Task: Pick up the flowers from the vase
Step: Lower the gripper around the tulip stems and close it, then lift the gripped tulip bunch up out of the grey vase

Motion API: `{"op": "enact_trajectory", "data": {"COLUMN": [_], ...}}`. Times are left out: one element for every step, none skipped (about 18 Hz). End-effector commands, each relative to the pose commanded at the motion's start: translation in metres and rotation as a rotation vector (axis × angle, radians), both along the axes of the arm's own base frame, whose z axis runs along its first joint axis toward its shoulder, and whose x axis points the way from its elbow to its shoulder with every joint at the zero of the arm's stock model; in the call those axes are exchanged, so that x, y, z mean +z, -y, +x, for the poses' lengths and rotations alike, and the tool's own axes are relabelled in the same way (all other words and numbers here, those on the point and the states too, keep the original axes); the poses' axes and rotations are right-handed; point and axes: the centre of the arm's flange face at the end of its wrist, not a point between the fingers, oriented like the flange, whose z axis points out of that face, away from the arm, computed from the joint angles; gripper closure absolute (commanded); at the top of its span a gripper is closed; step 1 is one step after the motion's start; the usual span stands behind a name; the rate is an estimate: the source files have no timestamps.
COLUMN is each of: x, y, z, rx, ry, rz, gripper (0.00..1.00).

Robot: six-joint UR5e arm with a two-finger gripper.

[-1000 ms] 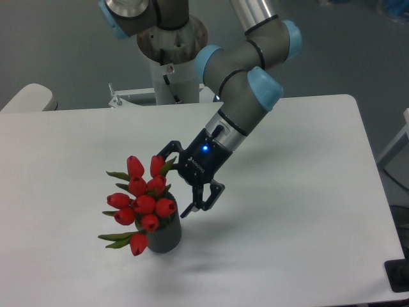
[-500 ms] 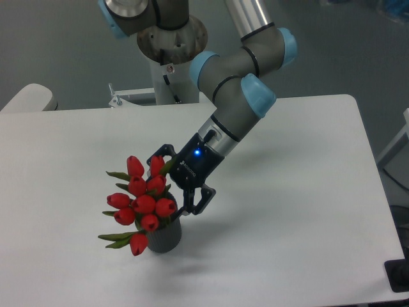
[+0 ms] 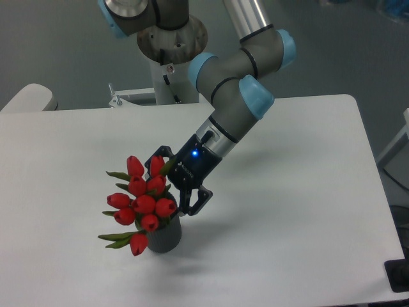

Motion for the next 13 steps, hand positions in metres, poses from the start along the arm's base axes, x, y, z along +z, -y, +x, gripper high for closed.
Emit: {"op": "enact_trajectory", "data": {"x": [-0.0009, -0.0003, -0.0003, -0.0002, 0.0009, 0.0017, 0.0023, 0.0023, 0.0031, 0.0035, 0.0053, 0.0063, 0.0067], "y": [-0.0005, -0.0008, -0.0008, -0.0003, -0.0007, -0.0009, -0.0012, -0.0006, -0.0004, -0.0005, 0.0004, 0.0, 0.0004], "z": [-0.0006, -0.0009, -0.0009, -0.0016, -0.0017, -0.002, -0.0023, -0.0031, -0.0041, -0.0039, -0.0054, -0.0055, -0.0061], "rx": [0.0, 0.0, 0.0, 0.001, 0.0, -0.001, -0.001, 0.001, 0.002, 0.0, 0.003, 0.002, 0.003], "ry": [0.002, 0.001, 0.001, 0.002, 0.003, 0.003, 0.001, 0.001, 0.001, 0.002, 0.003, 0.004, 0.006], "rz": [0.0, 0.001, 0.001, 0.002, 0.007, 0.009, 0.01, 0.01, 0.012, 0.016, 0.02, 0.024, 0.028], "gripper": [0.43, 0.45, 0.49, 0.51, 0.53, 0.56, 0.59, 0.61, 0.64, 0.67, 0.68, 0.68, 0.68]}}
